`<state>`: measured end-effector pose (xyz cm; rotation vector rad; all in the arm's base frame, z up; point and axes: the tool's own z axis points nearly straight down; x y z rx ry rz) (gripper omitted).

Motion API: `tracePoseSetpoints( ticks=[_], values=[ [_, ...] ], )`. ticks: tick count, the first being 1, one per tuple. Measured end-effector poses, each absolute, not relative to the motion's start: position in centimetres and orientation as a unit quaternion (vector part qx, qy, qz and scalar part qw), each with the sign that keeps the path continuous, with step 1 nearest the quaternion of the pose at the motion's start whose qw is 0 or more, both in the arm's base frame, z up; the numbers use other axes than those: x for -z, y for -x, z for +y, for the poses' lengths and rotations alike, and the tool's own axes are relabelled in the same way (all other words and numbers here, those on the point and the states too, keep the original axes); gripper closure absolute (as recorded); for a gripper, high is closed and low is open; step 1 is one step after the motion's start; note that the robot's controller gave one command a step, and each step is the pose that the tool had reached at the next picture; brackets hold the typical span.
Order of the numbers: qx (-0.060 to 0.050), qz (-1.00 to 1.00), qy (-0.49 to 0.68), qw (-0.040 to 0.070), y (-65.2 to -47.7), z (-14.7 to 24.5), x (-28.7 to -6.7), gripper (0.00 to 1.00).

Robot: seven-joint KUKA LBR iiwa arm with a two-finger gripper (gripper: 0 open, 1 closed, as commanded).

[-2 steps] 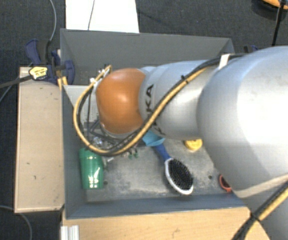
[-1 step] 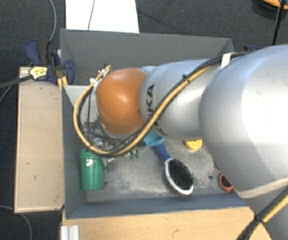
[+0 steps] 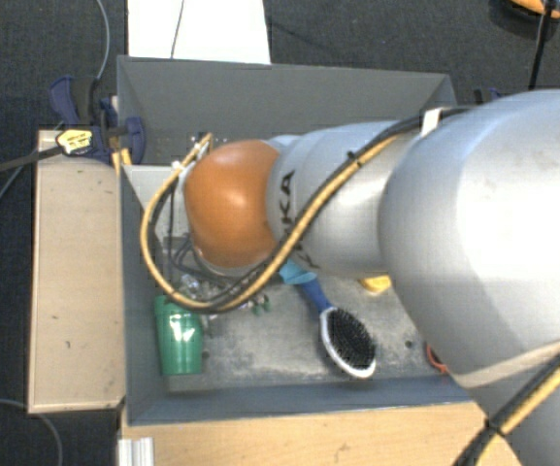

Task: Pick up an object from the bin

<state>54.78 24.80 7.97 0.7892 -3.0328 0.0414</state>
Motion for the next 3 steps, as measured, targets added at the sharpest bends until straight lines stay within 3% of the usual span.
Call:
tracePoseSetpoints(
  ticks=[1,2,3],
  values=[
    [-0.017,-0.969,-0.247,0.005,-54.5,24.7,-7.4,1.0],
    [-0.011,-0.947,-0.322,0.007,-54.4,23.7,-10.0,1.0],
    [-0.012,-0.908,-0.419,0.001,-56.7,23.3,-11.2,1.0]
  ],
)
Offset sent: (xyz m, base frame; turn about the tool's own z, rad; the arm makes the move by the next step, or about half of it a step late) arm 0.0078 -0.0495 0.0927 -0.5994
